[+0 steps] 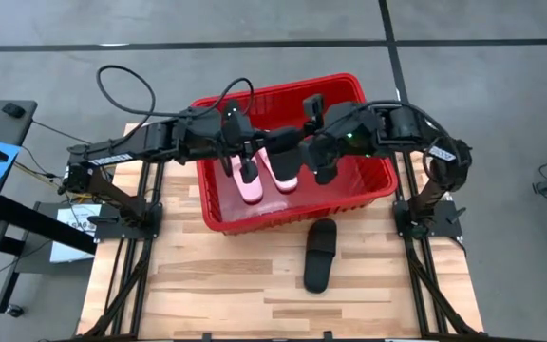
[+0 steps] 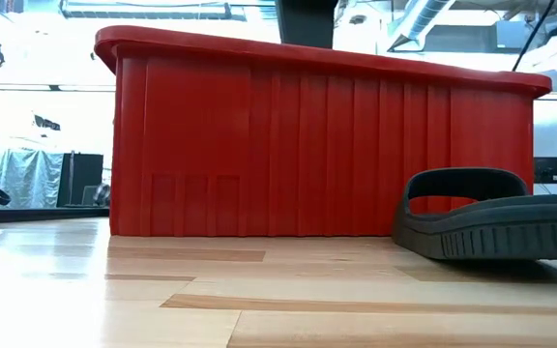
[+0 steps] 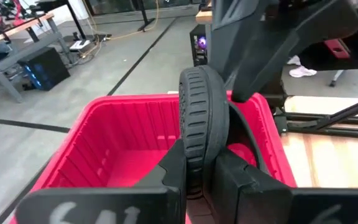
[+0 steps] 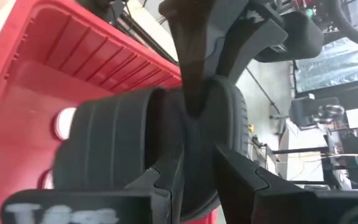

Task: Pick and place slides into bin
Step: Put the bottom black slipper in the red bin

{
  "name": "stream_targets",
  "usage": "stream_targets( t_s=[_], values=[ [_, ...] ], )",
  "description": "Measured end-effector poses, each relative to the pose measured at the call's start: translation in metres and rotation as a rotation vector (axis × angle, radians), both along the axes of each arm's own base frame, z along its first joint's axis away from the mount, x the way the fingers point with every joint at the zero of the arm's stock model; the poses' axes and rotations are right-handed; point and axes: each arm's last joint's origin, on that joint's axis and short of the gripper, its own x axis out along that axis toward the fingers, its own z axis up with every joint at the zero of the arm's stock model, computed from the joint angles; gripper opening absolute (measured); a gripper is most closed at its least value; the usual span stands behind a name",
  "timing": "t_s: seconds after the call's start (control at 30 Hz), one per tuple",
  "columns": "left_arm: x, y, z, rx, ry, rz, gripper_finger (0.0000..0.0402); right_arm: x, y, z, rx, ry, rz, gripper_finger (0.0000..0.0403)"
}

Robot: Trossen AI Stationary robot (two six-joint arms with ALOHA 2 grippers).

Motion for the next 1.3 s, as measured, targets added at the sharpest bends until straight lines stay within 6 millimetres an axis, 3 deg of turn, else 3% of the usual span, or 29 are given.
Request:
stream_targets(
  t_s=[0.53, 1.03, 1.3],
  values=[
    [-0.001, 0.0, -0.002, 0.026, 0.03, -0.006, 0.0027, 0.003, 0.007, 0.011, -0.128, -0.1, -0.096, 0.0077],
    [-0.001, 0.001, -0.002, 0.064, 0.042, 0.023, 0.0027, 0.0, 0.007, 0.006, -0.062, -0.066, -0.121, 0.0078],
    [-0.001, 0.001, -0.002, 0.065, 0.041, 0.023, 0.0027, 0.0, 0.006, 0.007, -0.065, -0.081, -0.136, 0.0133]
  ],
)
